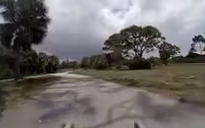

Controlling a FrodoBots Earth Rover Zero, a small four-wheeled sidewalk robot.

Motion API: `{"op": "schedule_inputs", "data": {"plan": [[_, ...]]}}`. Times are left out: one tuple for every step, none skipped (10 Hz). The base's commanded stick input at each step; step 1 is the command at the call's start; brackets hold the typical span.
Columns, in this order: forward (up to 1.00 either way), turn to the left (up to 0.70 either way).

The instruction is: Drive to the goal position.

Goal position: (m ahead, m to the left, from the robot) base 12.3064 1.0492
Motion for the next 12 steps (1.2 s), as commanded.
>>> {"op": "schedule_inputs", "data": {"plan": [[0.85,0.18],[0.85,0.0],[0.85,0.0],[0.85,0.0],[0.85,0.0],[0.85,0.0],[0.85,0.0],[0.85,0.0],[0.85,0.0],[0.85,0.0],[0.85,0.0],[0.85,0.0]]}}
